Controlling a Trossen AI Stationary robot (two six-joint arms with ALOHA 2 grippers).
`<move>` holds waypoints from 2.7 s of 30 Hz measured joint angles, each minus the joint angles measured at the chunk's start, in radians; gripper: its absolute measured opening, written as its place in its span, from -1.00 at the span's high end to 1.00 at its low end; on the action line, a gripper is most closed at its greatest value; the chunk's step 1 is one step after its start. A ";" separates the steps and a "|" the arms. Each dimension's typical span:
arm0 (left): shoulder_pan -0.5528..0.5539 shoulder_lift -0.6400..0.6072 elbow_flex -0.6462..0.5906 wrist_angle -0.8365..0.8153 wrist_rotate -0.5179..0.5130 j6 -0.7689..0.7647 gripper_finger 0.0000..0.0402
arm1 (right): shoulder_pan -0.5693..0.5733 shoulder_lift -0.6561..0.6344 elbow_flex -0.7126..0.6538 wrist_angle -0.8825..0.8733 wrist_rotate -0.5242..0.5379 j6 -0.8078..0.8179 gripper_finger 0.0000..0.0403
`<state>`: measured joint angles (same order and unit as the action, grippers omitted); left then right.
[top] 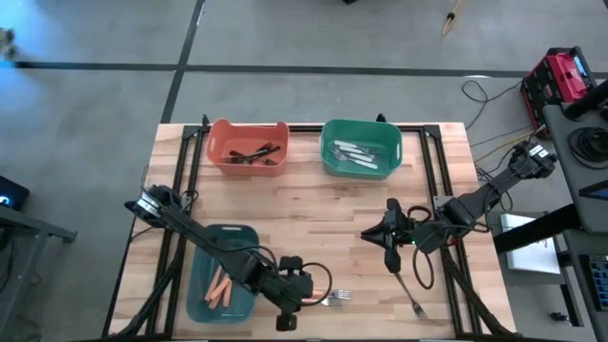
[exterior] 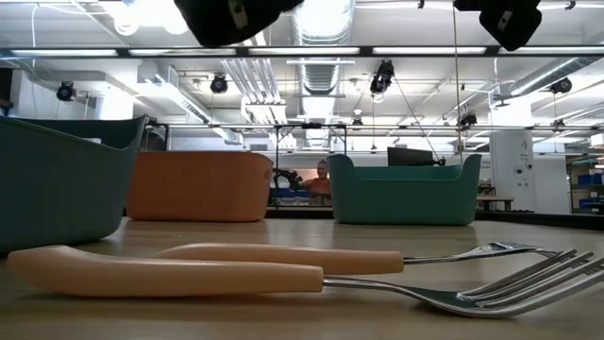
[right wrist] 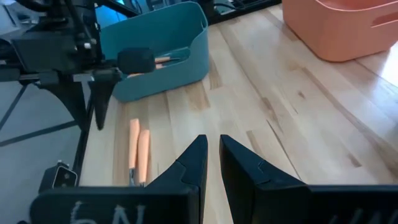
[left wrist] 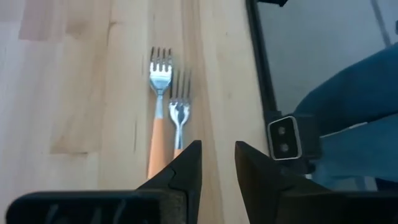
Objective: Sort silverware by color (type)
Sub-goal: Put the orange fork into the blue-green bin
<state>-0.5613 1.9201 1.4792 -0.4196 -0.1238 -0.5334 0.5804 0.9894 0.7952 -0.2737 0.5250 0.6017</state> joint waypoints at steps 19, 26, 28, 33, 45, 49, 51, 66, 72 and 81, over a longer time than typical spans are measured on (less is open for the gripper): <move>0.037 0.059 -0.002 0.049 0.034 0.182 0.15 | 0.000 0.000 -0.001 -0.001 0.002 0.009 0.84; 0.043 0.058 -0.004 0.044 -0.001 0.186 0.15 | 0.000 0.000 -0.001 -0.003 0.002 0.017 0.84; 0.045 0.058 -0.012 0.063 0.000 0.198 0.15 | 0.000 0.000 -0.001 -0.005 0.002 0.018 0.84; 0.048 0.058 -0.036 0.108 0.003 0.218 0.15 | 0.000 0.002 -0.001 -0.006 0.002 0.017 0.84; 0.053 0.059 -0.120 0.205 -0.007 0.237 0.16 | 0.000 0.002 -0.012 -0.008 0.025 0.018 0.84; 0.055 0.059 -0.123 0.210 -0.006 0.237 0.16 | 0.000 0.002 -0.013 -0.009 0.027 0.017 0.84; 0.056 0.057 -0.116 0.182 -0.005 0.230 0.16 | 0.000 0.002 -0.013 -0.009 0.027 0.017 0.84; 0.056 0.041 0.015 -0.120 0.002 0.289 0.16 | -0.005 0.002 -0.013 -0.013 0.029 0.017 0.84; 0.075 0.046 0.016 -0.055 -0.127 0.228 0.16 | -0.005 0.002 -0.013 -0.013 0.029 0.018 0.84; 0.088 0.074 0.109 -0.069 -0.210 0.020 0.16 | -0.005 0.023 -0.014 -0.013 0.074 0.035 0.84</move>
<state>-0.4735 1.9941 1.5878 -0.4882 -0.3336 -0.5133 0.5755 1.0127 0.7815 -0.2863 0.5989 0.6372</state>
